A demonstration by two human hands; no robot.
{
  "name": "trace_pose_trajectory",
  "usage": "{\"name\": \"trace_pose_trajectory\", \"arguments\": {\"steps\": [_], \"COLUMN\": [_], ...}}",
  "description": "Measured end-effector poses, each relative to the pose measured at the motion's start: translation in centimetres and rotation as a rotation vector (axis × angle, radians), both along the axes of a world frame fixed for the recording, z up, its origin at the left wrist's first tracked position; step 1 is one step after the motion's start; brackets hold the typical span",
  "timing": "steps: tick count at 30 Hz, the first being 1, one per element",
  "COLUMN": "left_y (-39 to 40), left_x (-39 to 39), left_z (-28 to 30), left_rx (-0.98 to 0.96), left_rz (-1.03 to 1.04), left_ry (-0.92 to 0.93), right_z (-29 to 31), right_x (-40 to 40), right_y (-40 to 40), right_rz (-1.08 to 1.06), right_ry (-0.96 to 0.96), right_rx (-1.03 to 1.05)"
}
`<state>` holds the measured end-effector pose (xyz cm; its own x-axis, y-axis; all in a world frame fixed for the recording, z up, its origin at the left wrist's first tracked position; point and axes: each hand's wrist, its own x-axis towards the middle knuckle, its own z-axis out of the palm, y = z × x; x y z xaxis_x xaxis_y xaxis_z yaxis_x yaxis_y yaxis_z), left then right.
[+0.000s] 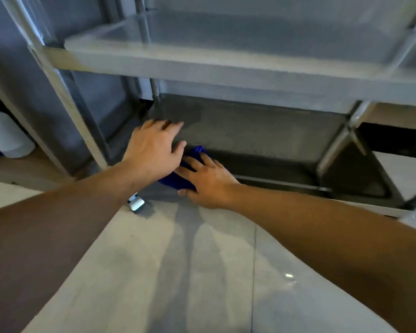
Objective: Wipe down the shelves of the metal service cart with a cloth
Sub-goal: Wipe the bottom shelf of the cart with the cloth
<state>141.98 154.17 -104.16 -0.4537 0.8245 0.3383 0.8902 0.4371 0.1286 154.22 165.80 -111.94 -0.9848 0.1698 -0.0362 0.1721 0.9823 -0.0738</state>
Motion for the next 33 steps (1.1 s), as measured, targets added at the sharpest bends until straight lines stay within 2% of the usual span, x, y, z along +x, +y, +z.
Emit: {"name": "trace_pose_trajectory", "arguments": {"steps": [5,9,16,19,23,30,33], "left_y": [8.0,13.8,17.8,17.9,16.9,12.9,11.4], "left_x": [6.2,12.0,17.9,17.4,14.6,8.0,6.2], "left_z": [-1.0,-1.0,-2.2,-2.4,-2.6,-3.1,-2.9], "left_rx": [-0.032,-0.048,-0.038,-0.035,-0.021,-0.014,0.016], "left_rz": [-0.175,-0.282,-0.417,-0.417,-0.348,-0.177,-0.078], "left_ry": [-0.05,-0.072,-0.135,-0.129,-0.117,-0.116,-0.153], "right_z": [0.8,1.3,0.1,-0.2,0.5,1.5,1.2], "right_x": [10.4,18.9,30.8,29.9,25.9,18.2,13.9], "right_y": [6.6,10.6,14.3,14.7,15.5,16.4,15.4], "right_rz": [-0.113,-0.374,-0.866,-1.031,-1.142,-1.047,-0.924], "right_ry": [-0.065,-0.046,0.153,0.21,0.147,0.128,0.141], "right_rx": [-0.021,-0.074,-0.04,-0.075,-0.092,-0.18,-0.179]}}
